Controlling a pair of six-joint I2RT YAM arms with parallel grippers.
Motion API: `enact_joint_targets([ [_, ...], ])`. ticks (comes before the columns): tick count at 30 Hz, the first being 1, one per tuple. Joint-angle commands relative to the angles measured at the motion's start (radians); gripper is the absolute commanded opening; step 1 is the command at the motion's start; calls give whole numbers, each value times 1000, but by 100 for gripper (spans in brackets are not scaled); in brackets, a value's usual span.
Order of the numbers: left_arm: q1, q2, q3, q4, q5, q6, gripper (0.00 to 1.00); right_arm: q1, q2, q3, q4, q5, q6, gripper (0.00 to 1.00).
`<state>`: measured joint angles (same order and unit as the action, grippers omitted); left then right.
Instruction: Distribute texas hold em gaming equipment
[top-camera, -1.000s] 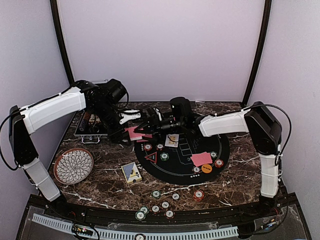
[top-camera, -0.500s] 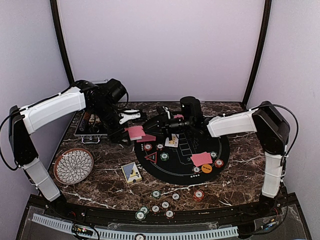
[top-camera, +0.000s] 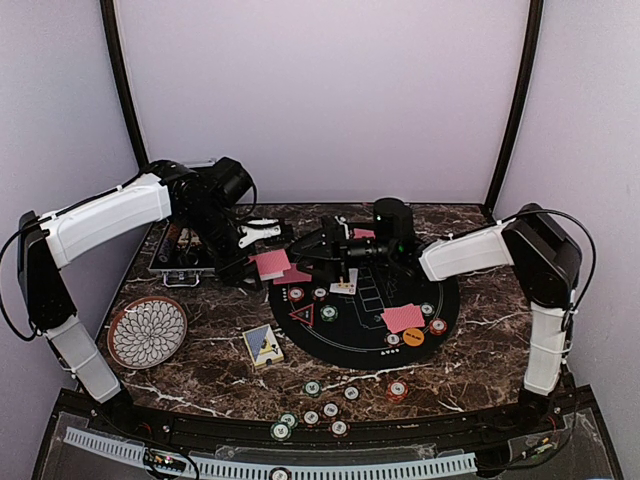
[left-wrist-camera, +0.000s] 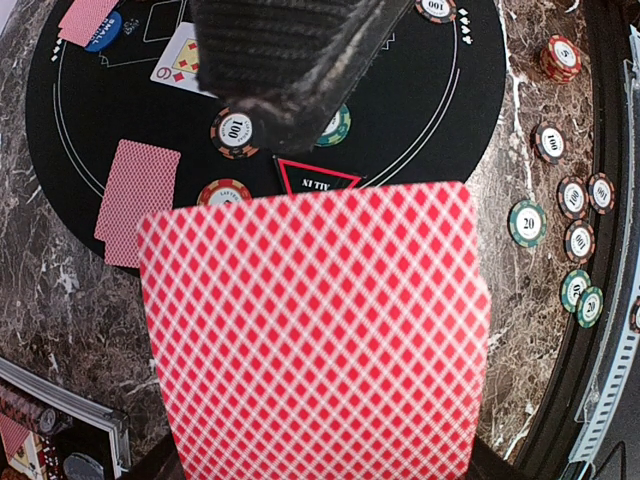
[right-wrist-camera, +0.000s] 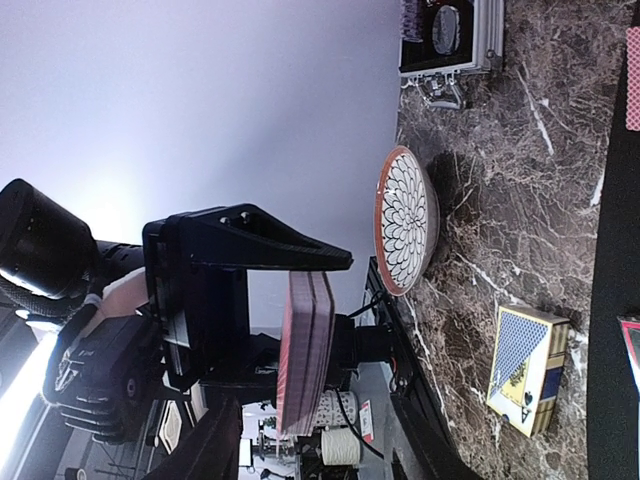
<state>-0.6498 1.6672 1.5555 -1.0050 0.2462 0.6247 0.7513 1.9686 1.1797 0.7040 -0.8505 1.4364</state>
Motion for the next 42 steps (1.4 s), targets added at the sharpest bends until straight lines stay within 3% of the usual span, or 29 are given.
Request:
enact_joint_targets([
  [1, 3, -43, 17, -14, 13, 6, 0, -2, -36, 24, -31, 4, -51, 50],
  [7, 4, -40, 20, -14, 13, 5, 0, 15, -16, 53, -38, -11, -48, 45],
  [12, 4, -40, 19, -14, 7, 7, 0, 26, -15, 59, -14, -18, -34, 32],
  [28, 4, -41, 15, -11, 0, 6, 0, 51, -1, 75, 5, -31, -14, 19],
  [34, 4, -40, 14, -7, -8, 6, 0, 52, -1, 72, 5, -34, -13, 9],
  [38, 3, -41, 14, -5, -13, 4, 0, 52, 4, 75, 6, -39, -10, 7],
  [42, 3, -44, 11, -6, -13, 4, 0, 51, 8, 75, 3, -41, -11, 13],
])
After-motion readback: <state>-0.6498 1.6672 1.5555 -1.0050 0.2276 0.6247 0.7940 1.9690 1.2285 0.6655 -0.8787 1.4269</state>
